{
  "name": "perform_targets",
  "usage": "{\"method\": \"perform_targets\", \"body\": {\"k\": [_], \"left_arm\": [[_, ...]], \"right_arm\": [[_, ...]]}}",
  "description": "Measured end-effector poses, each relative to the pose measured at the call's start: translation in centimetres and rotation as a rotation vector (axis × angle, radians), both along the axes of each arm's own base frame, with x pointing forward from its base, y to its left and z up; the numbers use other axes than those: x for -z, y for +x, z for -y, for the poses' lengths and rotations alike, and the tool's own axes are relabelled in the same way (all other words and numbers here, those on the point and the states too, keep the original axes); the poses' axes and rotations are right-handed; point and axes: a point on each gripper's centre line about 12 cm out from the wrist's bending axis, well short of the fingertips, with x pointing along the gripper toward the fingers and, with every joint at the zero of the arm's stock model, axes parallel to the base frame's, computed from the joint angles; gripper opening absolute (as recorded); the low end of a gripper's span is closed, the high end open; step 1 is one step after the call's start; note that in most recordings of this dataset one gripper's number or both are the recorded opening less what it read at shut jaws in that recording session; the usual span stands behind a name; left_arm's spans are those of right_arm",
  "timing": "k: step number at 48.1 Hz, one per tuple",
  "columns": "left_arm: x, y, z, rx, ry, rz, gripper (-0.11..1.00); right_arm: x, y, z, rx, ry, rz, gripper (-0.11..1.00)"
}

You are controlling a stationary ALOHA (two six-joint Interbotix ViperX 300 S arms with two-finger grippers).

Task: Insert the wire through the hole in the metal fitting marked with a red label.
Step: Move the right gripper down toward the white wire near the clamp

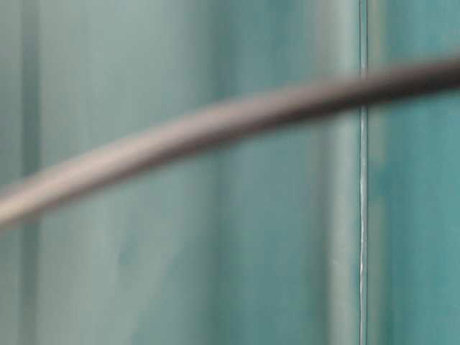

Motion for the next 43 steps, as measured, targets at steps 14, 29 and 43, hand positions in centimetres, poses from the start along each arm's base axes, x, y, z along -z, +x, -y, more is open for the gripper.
{"method": "perform_targets", "body": {"k": [14, 29, 43], "left_arm": [[1.3, 0.2, -0.1, -0.008, -0.042, -0.049, -0.10], [3.6, 3.4, -0.6, -0.031, -0.035, -0.199, 0.32], [4.5, 4.0, -1.4, -0.066, -0.038, -0.240, 0.84]], "right_arm": [[1.0, -0.1, 0.1, 0.004, 0.045, -0.047, -0.03], [2.3, 1.2, 0.3, 0.016, 0.069, -0.142, 0.20], [3.1, 2.9, 0.4, 0.020, 0.074, -0.208, 0.79]]}}
